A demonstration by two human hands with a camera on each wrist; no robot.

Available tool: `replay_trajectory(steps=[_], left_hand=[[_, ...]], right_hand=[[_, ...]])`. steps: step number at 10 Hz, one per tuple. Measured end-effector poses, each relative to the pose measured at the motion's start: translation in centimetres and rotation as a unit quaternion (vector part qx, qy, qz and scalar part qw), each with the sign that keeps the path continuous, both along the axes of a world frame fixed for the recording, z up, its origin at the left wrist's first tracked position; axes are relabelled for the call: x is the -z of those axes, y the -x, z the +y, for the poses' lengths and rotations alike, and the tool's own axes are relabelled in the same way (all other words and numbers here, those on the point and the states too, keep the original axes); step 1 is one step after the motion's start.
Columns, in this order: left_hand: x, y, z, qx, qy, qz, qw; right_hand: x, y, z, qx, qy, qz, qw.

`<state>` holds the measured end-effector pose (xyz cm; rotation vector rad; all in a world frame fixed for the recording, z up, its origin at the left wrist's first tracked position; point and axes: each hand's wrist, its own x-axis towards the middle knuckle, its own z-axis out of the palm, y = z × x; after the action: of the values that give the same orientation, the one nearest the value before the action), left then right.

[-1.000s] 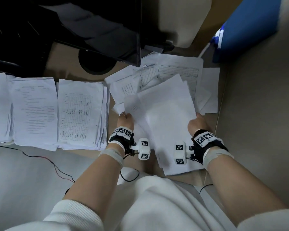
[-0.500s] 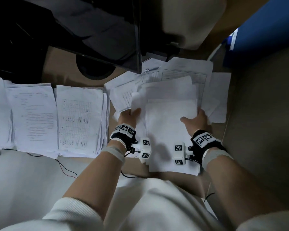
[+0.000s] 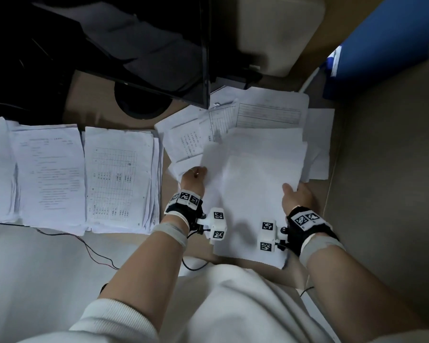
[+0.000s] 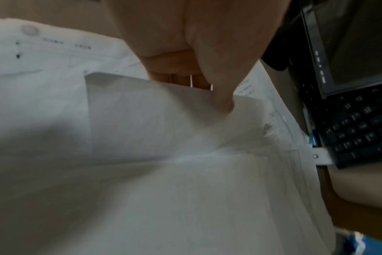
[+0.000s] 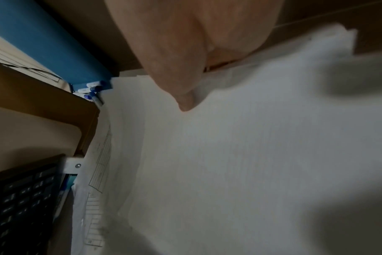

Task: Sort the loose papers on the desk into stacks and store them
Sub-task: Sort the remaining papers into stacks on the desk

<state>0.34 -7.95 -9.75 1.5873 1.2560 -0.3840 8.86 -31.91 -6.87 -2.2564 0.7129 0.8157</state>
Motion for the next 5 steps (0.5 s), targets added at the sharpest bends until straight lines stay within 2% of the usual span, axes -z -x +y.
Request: replay_trajectory(steps=[1, 3, 4, 5], left_hand=[[-0.1, 0.5, -1.1, 0.041, 0.005, -0.004, 0.999], [-0.7, 1.6, -1.0, -0.124, 0.024, 0.007, 0.992], [-0.3, 1.9, -1.0, -0.152, 0.067, 0.025, 0.986], [-1.0, 2.4, -1.5, -0.132, 0.121, 0.042, 0.983]], right_hand=[[-0.4, 0.9, -0.6, 0.029, -0.019, -0.009, 0.999], [-0.9, 1.6, -2.4, 0.081, 0.042, -0.010, 0.996], [-1.5, 1.7, -2.6, 0.087, 0.047, -0.014, 0.995], [-1.7, 1.6, -2.1, 0.100, 0.033, -0.033, 0.994]])
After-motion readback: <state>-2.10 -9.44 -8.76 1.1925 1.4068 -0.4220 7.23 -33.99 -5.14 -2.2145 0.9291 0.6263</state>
